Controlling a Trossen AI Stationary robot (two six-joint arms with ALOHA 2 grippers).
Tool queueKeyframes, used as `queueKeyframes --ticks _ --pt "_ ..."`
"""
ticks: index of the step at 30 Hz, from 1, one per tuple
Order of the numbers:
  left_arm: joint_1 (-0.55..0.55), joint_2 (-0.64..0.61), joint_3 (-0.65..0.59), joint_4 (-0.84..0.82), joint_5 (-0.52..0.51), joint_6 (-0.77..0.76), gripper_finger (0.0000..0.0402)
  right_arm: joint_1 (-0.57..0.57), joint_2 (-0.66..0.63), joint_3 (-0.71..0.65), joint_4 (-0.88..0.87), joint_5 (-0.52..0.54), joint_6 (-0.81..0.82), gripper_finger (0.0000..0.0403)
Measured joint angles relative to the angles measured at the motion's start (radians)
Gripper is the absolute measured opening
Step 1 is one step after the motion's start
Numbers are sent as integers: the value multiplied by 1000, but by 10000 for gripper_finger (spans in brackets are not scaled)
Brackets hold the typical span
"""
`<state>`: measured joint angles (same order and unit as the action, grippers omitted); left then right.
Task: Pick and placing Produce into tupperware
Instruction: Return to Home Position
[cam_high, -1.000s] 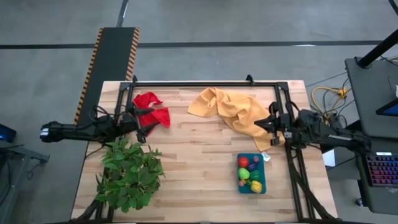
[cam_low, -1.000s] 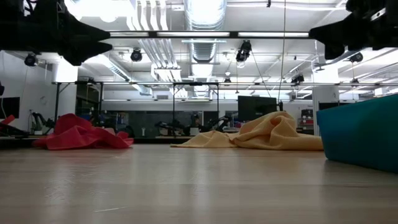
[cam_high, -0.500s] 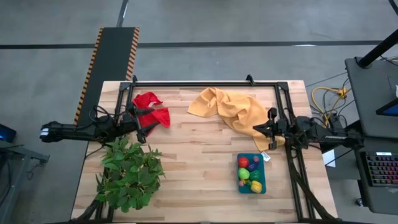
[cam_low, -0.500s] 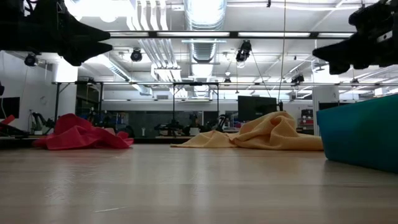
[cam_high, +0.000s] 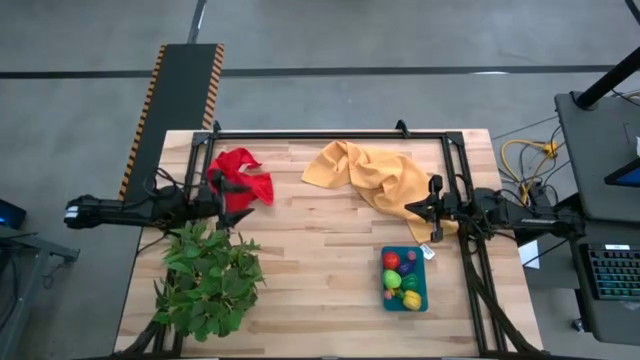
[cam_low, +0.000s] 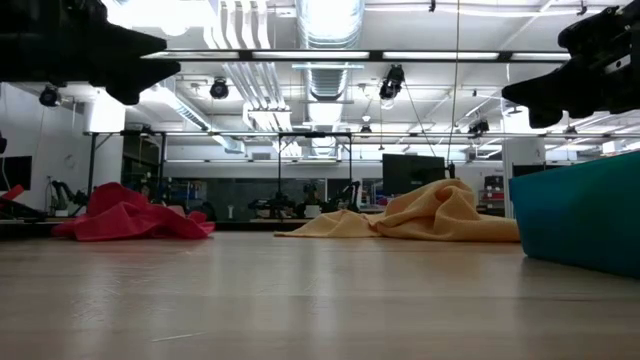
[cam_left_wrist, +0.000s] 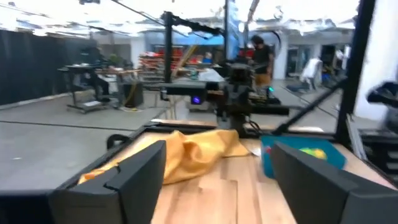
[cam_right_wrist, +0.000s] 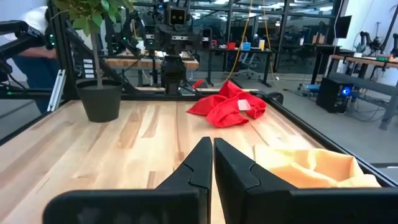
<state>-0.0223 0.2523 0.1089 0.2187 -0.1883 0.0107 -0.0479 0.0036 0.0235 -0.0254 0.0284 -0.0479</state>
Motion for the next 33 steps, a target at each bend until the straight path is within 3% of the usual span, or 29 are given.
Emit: queueKeyframes --ticks 4,12,14,21,29,33 --pt "0 -13 0 -64 21 10 223 0 3 0 0 0 3 9" --pt "0 -124 3 -205 25 42 42 0 12 0 0 0 3 9" --pt "0 -165 3 -244 27 48 12 0 12 0 -1 0 2 9" --pt "0 -225 -2 -344 27 47 1 0 12 0 -1 -1 -2 9" --pt "-2 -227 -38 -319 12 47 0 0 11 0 -1 -1 -5 9" --pt "-3 -216 -76 -232 -3 52 0 0 12 0 -1 -1 -7 9"
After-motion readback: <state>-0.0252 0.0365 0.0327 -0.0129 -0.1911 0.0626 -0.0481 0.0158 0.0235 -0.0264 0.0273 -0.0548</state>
